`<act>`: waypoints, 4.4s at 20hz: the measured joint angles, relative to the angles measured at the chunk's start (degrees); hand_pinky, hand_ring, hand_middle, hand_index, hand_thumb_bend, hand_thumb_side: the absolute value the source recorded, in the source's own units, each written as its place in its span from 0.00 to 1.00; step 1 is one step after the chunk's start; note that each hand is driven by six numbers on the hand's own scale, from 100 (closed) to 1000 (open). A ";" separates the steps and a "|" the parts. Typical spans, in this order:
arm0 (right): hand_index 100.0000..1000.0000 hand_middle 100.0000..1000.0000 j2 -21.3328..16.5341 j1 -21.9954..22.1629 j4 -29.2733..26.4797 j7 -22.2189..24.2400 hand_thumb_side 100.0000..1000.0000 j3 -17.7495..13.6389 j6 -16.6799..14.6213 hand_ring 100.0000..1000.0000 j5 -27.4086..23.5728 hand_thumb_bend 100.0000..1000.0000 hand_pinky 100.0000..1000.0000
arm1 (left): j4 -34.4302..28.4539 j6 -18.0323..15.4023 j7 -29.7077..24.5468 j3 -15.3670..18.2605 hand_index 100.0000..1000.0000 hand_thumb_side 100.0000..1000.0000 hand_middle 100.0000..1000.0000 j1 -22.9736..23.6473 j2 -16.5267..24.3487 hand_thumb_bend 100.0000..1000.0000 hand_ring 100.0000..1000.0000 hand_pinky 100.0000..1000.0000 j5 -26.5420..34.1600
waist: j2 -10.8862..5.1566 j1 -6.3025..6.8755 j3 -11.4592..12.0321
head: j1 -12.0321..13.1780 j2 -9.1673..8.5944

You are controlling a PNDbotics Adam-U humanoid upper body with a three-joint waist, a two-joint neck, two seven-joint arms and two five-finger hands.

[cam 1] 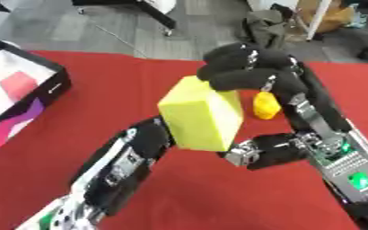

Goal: Pick up the objects with one hand, pass them to the other hand, and then place them into the box on the other side of the table.

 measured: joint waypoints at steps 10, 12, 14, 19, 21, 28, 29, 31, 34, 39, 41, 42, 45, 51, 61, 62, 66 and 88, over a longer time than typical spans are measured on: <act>0.49 0.31 0.75 -0.01 0.00 0.89 0.00 0.50 0.67 0.58 -2.03 0.00 0.73 | 0.00 1.70 0.53 -0.80 0.68 0.66 0.88 -1.36 -1.01 0.54 0.84 1.00 0.84 | 0.00 -0.16 0.18 | -0.09 0.02; 0.47 0.29 0.75 -0.01 0.00 0.34 0.00 0.50 0.86 0.57 -2.48 0.00 0.72 | -0.01 2.15 1.13 -0.80 0.68 0.65 0.88 -1.82 -1.43 0.53 0.84 1.00 0.71 | 0.00 -0.34 0.28 | -0.27 0.04; 0.44 0.26 0.75 0.01 0.00 -0.49 0.00 0.51 1.15 0.55 -3.01 0.00 0.72 | -0.02 2.56 1.60 -0.81 0.68 0.65 0.89 -2.31 -1.75 0.53 0.84 1.00 0.39 | 0.00 -0.40 0.40 | -0.45 0.13; 0.39 0.18 0.96 0.58 0.00 -4.04 0.00 1.15 3.46 0.51 -6.25 0.00 0.74 | -0.06 3.29 3.05 -1.23 0.68 0.65 0.89 -3.60 -3.32 0.54 0.84 1.00 0.29 | 0.00 -0.86 0.66 | -1.06 0.45; 0.37 0.17 1.32 1.14 0.00 -5.74 0.00 1.76 4.93 0.50 -8.00 0.00 0.75 | -0.05 3.31 3.51 -1.48 0.68 0.63 0.89 -4.14 -3.95 0.53 0.84 1.00 0.36 | 0.00 -1.02 0.71 | -1.22 0.46; 0.34 0.13 1.81 2.33 -0.01 -7.84 0.14 3.66 10.08 0.49 -14.23 0.00 0.78 | -0.05 2.95 4.07 -1.51 0.68 0.61 0.88 -5.45 -5.48 0.50 0.84 1.00 0.87 | 0.00 -1.23 0.97 | -1.59 0.52; 0.34 0.13 1.81 2.51 -0.01 -7.57 0.14 3.83 10.49 0.49 -15.14 0.00 0.78 | -0.05 2.88 4.15 -1.51 0.68 0.61 0.88 -5.52 -5.48 0.49 0.84 1.00 0.92 | 0.00 -1.26 0.97 | -1.61 0.53; 0.33 0.12 1.81 2.57 -0.01 -6.83 0.15 3.87 11.06 0.49 -16.66 0.00 0.78 | -0.05 2.74 4.41 -1.50 0.68 0.60 0.88 -5.56 -5.50 0.49 0.84 1.00 1.06 | 0.00 -1.27 0.97 | -1.76 0.74; 0.33 0.12 1.81 2.59 -0.01 -5.54 0.13 3.87 11.12 0.49 -18.17 0.00 0.78 | -0.05 2.66 4.96 -1.50 0.68 0.61 0.88 -5.62 -5.74 0.49 0.84 1.00 1.28 | 0.00 -1.27 0.97 | -1.88 0.93; 0.33 0.12 1.74 2.59 -0.01 -4.06 0.07 3.81 9.81 0.49 -18.76 0.00 0.76 | -0.05 2.38 5.73 -1.48 0.68 0.63 0.88 -5.60 -5.88 0.51 0.84 1.00 1.77 | 0.00 -1.27 0.97 | -1.89 0.93; 0.34 0.13 1.68 2.59 -0.01 -3.79 0.03 3.77 8.94 0.49 -18.46 0.00 0.76 | -0.05 2.11 6.04 -1.47 0.69 0.64 0.88 -5.53 -5.88 0.52 0.84 1.00 2.15 | 0.00 -1.27 0.97 | -1.85 0.93; 0.34 0.13 1.64 2.59 -0.01 -3.72 0.03 3.72 8.41 0.49 -18.16 0.00 0.76 | -0.05 1.95 6.21 -1.46 0.69 0.64 0.88 -5.51 -5.88 0.52 0.84 1.00 2.39 | 0.00 -1.27 0.97 | -1.81 0.93; 0.34 0.13 1.20 2.59 -0.01 -3.76 0.00 3.44 7.08 0.49 -16.95 0.00 0.75 | -0.05 1.54 6.59 -1.44 0.69 0.64 0.88 -5.50 -5.87 0.53 0.83 1.00 3.05 | 0.00 -1.27 0.98 | -1.78 0.94; 0.33 0.12 0.51 3.52 -0.11 -3.46 0.00 3.27 4.84 0.49 -14.14 0.00 0.74 | 0.04 1.28 6.73 -1.48 0.67 0.60 0.83 -5.45 -5.87 0.49 0.79 1.00 4.34 | 0.03 -1.27 0.98 | -1.73 0.97; 0.35 0.13 0.12 3.80 -0.08 -3.11 0.00 2.99 3.60 0.49 -11.94 0.00 0.74 | 0.15 1.23 5.27 -1.48 0.51 0.39 0.61 -5.45 -5.87 0.16 0.63 0.99 4.90 | 0.05 -1.24 0.97 | -1.79 1.25; 0.36 0.14 0.11 3.83 -0.06 -3.10 0.00 2.98 3.55 0.49 -11.91 0.00 0.74 | 0.15 1.33 5.16 -1.47 0.49 0.38 0.58 -5.45 -5.87 0.10 0.61 0.98 4.89 | 0.05 -1.23 0.97 | -1.81 1.40; 0.45 0.19 0.06 4.05 0.01 -2.62 0.00 2.76 3.05 0.50 -11.41 0.00 0.74 | 0.11 2.25 6.37 -1.45 0.38 0.36 0.45 -5.45 -5.87 0.00 0.51 0.96 4.53 | 0.05 -1.23 0.97 | -1.81 1.50; 1.00 0.96 -0.78 6.36 -0.03 3.68 0.20 -0.12 -0.35 0.95 -4.64 0.21 1.00 | -0.48 4.42 13.21 -1.09 0.37 0.37 0.45 -3.06 -5.02 0.00 0.52 0.98 0.50 | 0.05 -1.11 0.41 | -1.46 1.40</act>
